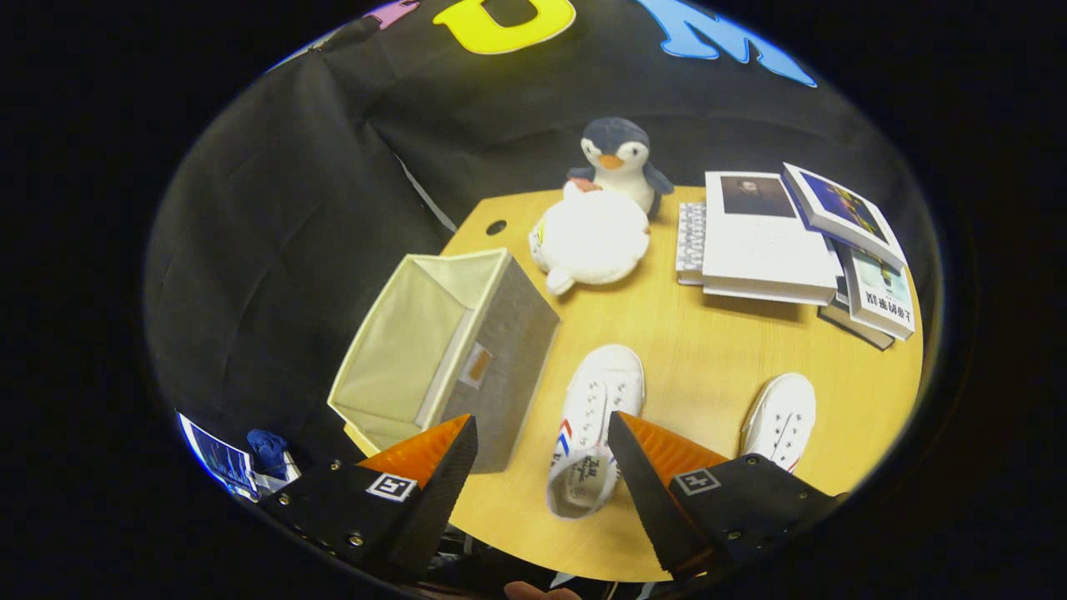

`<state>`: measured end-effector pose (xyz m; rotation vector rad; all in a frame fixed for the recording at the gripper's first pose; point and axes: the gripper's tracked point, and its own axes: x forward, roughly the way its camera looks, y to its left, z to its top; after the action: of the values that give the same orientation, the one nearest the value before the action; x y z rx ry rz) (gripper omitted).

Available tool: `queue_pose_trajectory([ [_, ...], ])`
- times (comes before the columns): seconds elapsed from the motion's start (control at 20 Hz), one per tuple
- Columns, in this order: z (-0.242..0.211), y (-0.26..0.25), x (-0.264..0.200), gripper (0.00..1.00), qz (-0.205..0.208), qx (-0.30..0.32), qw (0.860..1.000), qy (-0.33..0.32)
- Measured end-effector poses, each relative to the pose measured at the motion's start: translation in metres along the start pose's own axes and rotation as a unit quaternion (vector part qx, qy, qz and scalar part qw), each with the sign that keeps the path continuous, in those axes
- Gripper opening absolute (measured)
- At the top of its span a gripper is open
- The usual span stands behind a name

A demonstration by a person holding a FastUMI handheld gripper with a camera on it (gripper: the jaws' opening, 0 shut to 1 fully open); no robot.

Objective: Open the storage box then place both shoes into the box .Put the left shoe in first, then the right shoe, with the right side of both shoes facing outward in a uniform manner.

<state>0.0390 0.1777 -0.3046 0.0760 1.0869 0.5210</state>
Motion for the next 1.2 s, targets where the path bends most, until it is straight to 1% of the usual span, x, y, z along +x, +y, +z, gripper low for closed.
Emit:
queue_pose_trajectory([
  [0.35, -0.046, -0.036, 0.024, 0.96, -0.027, 0.013, 0.996, 0.084],
  [0.6, -0.070, -0.055, 0.045, 0.96, -0.054, 0.043, 0.986, 0.153],
  [0.75, -0.075, -0.065, 0.059, 0.96, -0.069, 0.035, 0.981, 0.175],
  [0.8, -0.075, -0.065, 0.064, 0.94, -0.071, 0.028, 0.981, 0.179],
  [0.9, -0.077, -0.074, 0.077, 0.94, -0.092, 0.003, 0.977, 0.192],
  [0.95, -0.078, -0.075, 0.082, 0.94, -0.096, -0.002, 0.975, 0.199],
  [1.0, -0.081, -0.076, 0.089, 0.87, -0.099, -0.005, 0.973, 0.207],
  [1.05, -0.081, -0.076, 0.093, 0.84, -0.105, -0.012, 0.971, 0.213],
  [1.1, -0.080, -0.072, 0.097, 0.82, -0.097, -0.015, 0.972, 0.214],
  [1.15, -0.081, -0.066, 0.099, 0.74, -0.087, -0.014, 0.972, 0.219],
  [1.2, -0.082, -0.062, 0.102, 0.55, -0.080, -0.016, 0.971, 0.223],
])
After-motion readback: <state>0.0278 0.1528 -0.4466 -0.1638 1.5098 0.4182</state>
